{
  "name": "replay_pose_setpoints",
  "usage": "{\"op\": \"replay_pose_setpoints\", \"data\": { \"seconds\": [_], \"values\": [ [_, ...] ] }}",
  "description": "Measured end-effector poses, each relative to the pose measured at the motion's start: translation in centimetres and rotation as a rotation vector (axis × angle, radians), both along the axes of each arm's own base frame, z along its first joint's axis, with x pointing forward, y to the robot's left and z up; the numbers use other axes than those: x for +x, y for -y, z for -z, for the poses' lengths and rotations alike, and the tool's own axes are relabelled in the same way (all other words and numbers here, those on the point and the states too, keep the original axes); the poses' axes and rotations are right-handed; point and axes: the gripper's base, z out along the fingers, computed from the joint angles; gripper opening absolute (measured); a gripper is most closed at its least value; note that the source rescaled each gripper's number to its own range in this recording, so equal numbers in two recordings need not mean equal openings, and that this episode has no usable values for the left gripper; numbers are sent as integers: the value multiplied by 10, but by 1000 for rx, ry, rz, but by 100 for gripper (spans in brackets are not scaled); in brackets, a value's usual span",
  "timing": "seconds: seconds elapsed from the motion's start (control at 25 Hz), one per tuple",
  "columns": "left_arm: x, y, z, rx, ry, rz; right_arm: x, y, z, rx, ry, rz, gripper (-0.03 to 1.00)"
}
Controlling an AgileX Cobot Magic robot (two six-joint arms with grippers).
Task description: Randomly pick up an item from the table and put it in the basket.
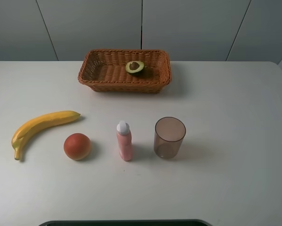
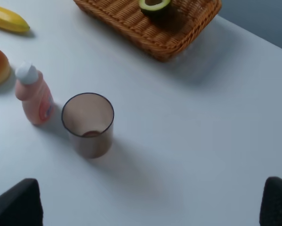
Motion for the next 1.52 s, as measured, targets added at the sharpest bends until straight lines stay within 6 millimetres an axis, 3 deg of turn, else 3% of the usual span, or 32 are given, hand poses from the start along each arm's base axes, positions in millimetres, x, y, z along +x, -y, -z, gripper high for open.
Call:
{"op": "replay_pose_setpoints", "data": {
  "seconds": [0.24, 0.4, 0.64, 1.24, 1.52],
  "values": [
    [0, 0, 0, 0, 0, 0, -29, 15, 48, 46, 51, 3, 100],
    [0, 0, 0, 0, 0, 0, -38, 18, 68, 86, 83, -7, 100],
    [0, 0, 0, 0, 0, 0, -48, 24, 68, 127, 157, -8, 100],
    [0, 0, 0, 0, 0, 0, -48, 24, 68, 131, 162, -5, 100],
    [0, 0, 0, 0, 0, 0, -48, 22, 68, 108, 179, 297, 100]
  ]
}}
